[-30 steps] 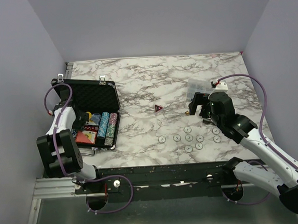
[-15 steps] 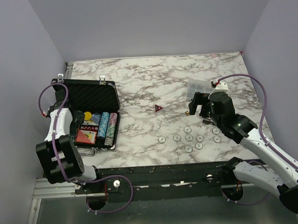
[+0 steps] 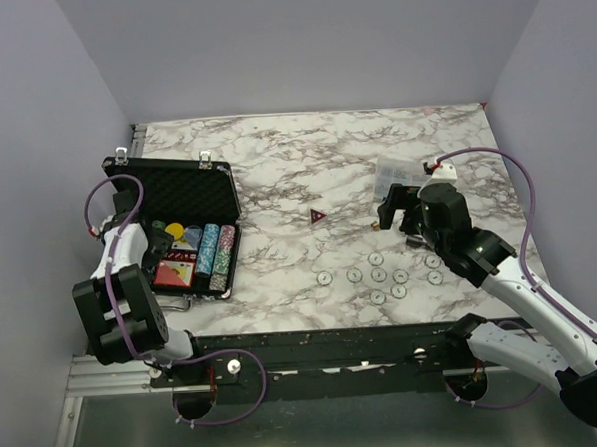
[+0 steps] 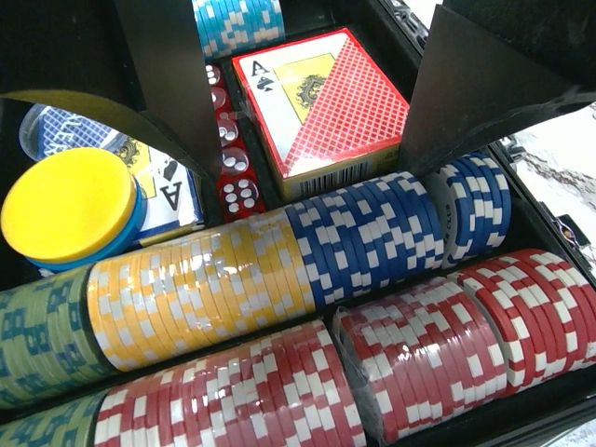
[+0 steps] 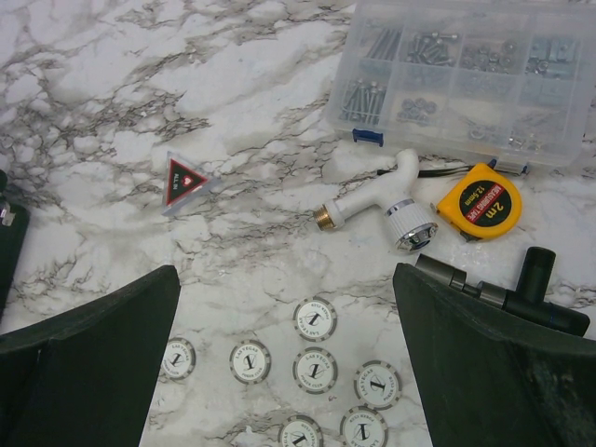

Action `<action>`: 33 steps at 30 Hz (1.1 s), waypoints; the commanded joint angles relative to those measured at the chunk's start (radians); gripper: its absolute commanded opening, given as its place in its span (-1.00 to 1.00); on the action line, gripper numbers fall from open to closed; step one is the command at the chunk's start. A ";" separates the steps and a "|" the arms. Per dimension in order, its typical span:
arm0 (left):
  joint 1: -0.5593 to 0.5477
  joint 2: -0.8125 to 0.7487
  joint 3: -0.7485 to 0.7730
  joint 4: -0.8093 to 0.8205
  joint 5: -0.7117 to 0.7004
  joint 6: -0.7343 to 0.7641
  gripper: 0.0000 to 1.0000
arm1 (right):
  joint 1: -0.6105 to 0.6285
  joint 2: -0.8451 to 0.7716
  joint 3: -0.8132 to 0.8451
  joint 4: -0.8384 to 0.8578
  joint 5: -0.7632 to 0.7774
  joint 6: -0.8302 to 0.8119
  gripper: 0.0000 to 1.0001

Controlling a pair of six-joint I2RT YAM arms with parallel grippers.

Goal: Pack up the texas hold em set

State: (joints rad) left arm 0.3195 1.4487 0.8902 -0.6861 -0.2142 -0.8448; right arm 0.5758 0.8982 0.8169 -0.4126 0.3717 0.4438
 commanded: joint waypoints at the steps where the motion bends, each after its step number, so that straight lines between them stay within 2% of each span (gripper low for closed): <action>1: -0.001 -0.045 -0.084 0.002 0.125 -0.028 0.52 | 0.001 -0.003 -0.008 0.019 -0.017 0.001 1.00; 7: -0.003 -0.049 -0.070 -0.021 0.074 -0.015 0.54 | 0.001 -0.002 -0.009 0.020 -0.021 0.002 1.00; 16: -0.038 -0.140 0.019 -0.089 0.068 0.000 0.75 | 0.001 0.002 -0.008 0.020 -0.019 0.001 1.00; 21: -0.054 -0.151 -0.027 -0.067 0.107 -0.034 0.71 | 0.001 0.003 -0.010 0.023 -0.028 0.001 1.00; 27: -0.057 -0.078 -0.063 -0.039 0.145 -0.048 0.70 | 0.001 -0.001 -0.010 0.023 -0.032 0.001 1.00; 33: -0.142 -0.197 -0.061 -0.017 0.114 0.016 0.79 | 0.001 -0.006 -0.011 0.018 -0.028 0.000 1.00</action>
State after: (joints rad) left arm 0.2394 1.3483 0.8299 -0.7273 -0.1078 -0.8730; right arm 0.5758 0.8986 0.8165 -0.4118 0.3531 0.4442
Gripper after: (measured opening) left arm 0.876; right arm 0.998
